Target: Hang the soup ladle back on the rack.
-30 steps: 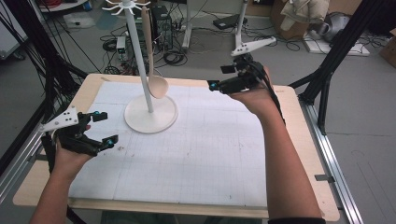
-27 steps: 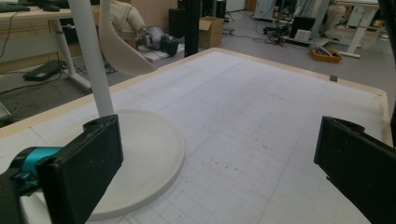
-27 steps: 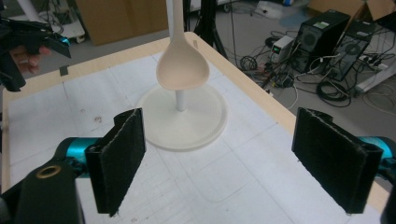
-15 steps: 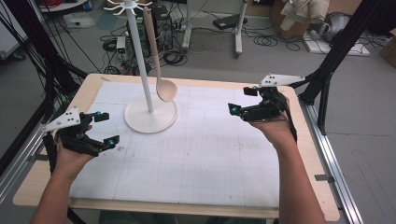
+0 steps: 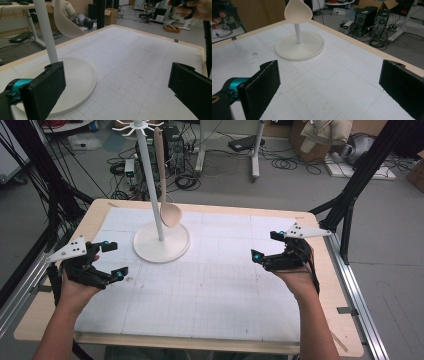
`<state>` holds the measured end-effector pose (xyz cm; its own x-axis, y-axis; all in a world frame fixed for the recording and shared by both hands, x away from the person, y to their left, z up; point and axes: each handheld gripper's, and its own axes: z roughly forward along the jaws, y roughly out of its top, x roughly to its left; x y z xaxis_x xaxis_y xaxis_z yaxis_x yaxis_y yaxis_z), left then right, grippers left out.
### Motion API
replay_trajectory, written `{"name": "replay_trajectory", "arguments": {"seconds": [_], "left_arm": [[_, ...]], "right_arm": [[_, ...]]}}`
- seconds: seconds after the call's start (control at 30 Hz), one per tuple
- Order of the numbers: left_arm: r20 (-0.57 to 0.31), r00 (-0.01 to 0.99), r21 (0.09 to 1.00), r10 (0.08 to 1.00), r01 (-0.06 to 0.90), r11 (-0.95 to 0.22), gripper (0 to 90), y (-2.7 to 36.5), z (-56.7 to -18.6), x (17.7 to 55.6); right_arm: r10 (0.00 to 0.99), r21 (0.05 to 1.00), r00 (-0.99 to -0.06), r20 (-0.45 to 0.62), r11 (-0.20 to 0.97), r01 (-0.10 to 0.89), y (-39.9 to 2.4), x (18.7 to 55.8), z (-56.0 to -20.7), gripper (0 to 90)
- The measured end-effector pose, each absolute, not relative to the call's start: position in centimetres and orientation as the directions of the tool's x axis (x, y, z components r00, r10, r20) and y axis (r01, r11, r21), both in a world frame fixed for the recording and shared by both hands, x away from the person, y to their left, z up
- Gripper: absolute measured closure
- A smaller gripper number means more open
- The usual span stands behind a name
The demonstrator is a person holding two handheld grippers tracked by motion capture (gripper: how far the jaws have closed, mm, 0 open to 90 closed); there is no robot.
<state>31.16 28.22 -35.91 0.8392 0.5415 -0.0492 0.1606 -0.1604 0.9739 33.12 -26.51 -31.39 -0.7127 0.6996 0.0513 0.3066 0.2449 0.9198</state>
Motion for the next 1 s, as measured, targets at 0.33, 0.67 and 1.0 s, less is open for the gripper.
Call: {"name": "replay_trajectory", "arguments": {"seconds": [0.33,0.67,1.0], "left_arm": [[-0.062,0.836,0.973,0.545,0.172,-0.154,1.7,28.4,-36.5,31.4],[-0.063,0.838,0.971,0.541,0.176,-0.160,1.7,28.3,-36.7,31.8],[-0.064,0.840,0.971,0.539,0.177,-0.160,1.7,28.0,-36.9,31.9]], "right_arm": [[0.707,0.904,-0.701,0.089,0.238,0.355,-26.9,33.0,-34.6,2.3],[0.709,0.899,-0.698,0.102,0.235,0.370,-26.7,33.1,-34.9,2.3],[0.709,0.895,-0.697,0.104,0.239,0.377,-26.6,33.0,-35.0,2.3]]}}
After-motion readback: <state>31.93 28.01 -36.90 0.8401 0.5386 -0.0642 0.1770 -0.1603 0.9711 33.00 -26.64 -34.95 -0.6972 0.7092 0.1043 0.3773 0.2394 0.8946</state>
